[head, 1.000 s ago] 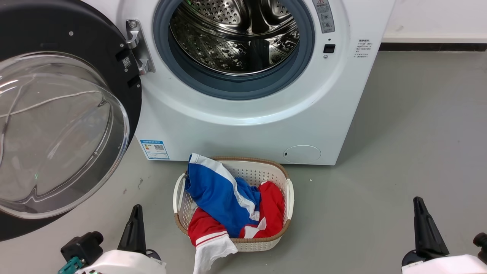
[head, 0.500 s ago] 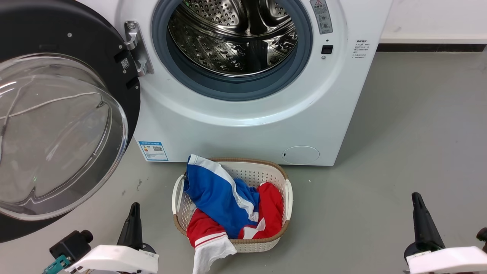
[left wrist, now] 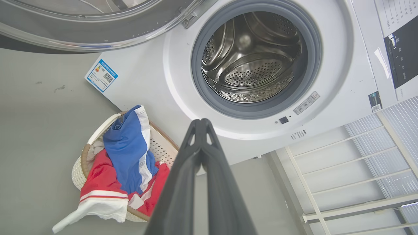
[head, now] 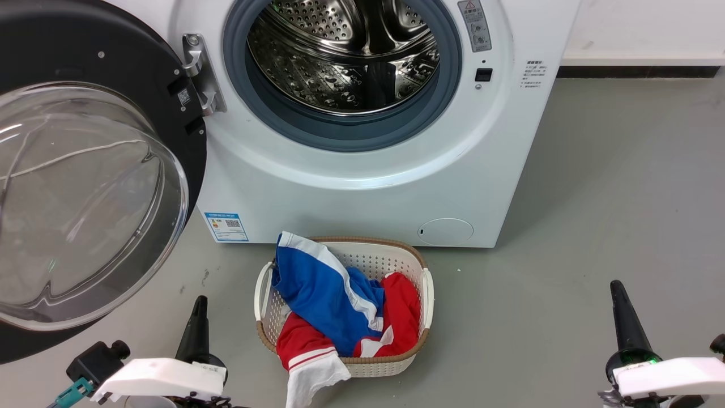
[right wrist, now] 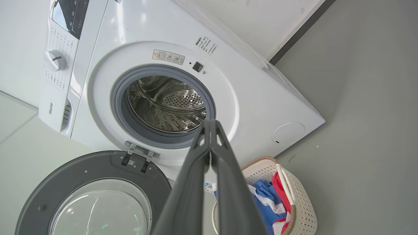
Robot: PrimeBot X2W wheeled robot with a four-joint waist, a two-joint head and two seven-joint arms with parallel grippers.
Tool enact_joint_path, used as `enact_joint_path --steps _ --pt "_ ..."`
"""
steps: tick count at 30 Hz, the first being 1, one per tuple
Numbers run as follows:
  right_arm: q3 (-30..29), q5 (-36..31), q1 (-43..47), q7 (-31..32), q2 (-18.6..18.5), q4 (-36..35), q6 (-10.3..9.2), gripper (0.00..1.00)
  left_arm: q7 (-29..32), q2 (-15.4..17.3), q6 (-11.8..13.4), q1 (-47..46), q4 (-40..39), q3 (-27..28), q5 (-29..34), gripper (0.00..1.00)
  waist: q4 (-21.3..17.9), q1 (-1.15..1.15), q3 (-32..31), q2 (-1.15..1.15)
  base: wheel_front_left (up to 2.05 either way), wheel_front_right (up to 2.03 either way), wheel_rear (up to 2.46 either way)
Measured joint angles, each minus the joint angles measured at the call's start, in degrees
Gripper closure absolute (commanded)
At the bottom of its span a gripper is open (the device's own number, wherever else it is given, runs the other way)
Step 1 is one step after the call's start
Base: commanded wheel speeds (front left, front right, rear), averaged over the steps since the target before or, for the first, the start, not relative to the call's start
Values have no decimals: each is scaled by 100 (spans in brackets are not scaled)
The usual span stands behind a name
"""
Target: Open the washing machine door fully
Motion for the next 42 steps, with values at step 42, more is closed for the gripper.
enact_joint_path --steps 42 --pt "-62 2362 -481 622 -10 416 -1 100 600 0 -190 -316 191 225 -2462 100 -92 0 -70 0 0 0 0"
